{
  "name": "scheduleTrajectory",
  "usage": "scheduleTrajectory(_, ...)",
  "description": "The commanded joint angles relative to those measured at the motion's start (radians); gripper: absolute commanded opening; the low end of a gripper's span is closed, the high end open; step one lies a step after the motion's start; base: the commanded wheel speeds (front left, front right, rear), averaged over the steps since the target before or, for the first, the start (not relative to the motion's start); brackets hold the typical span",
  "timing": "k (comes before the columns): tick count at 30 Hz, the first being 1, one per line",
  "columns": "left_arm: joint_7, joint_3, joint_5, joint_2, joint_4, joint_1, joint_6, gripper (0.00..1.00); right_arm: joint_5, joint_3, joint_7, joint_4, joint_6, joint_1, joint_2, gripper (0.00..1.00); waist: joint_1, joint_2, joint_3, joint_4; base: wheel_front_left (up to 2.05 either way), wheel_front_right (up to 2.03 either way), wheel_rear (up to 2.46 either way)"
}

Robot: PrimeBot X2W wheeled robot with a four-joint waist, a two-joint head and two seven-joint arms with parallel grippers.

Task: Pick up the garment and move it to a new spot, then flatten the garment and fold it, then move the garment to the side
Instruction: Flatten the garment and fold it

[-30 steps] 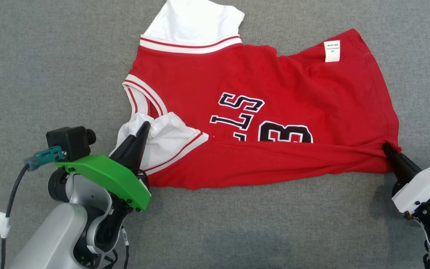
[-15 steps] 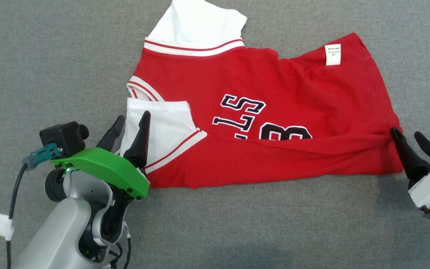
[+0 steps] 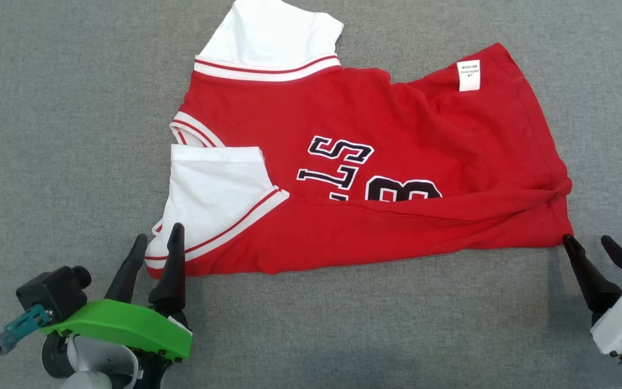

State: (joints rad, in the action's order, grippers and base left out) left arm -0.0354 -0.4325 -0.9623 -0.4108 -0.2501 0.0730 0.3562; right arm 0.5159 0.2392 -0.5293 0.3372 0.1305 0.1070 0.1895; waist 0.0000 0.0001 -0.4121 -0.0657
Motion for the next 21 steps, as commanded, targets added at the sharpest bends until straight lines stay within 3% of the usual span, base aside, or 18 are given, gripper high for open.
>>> scheduleTrajectory(1,-0.007,0.004,0.002,-0.012,0.009,-0.008,-0.004,1.00,-0.020,-0.009,0.012,-0.022,0.000,-0.021,0.008,1.00,0.0000,-0.0001,-0.011,-0.010,0.00,0.00,0.00)
scheduleTrajectory(7,0.019,-0.025,-0.012,0.002,0.055,0.028,-0.035,1.00,-0.025,-0.032,0.041,-0.137,0.000,-0.093,-0.001,1.00,0.0000,-0.0001,-0.025,-0.043,0.00,0.00,0.00)
scheduleTrajectory(16,0.049,-0.062,0.020,-0.034,0.121,0.032,-0.052,1.00,-0.010,-0.074,0.037,-0.235,0.000,-0.098,0.000,1.00,0.0000,-0.0001,-0.015,-0.056,0.00,0.00,0.00)
scheduleTrajectory(21,0.076,-0.082,0.043,-0.069,0.130,0.018,-0.038,1.00,0.000,-0.074,0.039,-0.251,0.000,-0.082,0.005,1.00,0.0000,-0.0001,-0.003,-0.054,0.00,0.00,0.00)
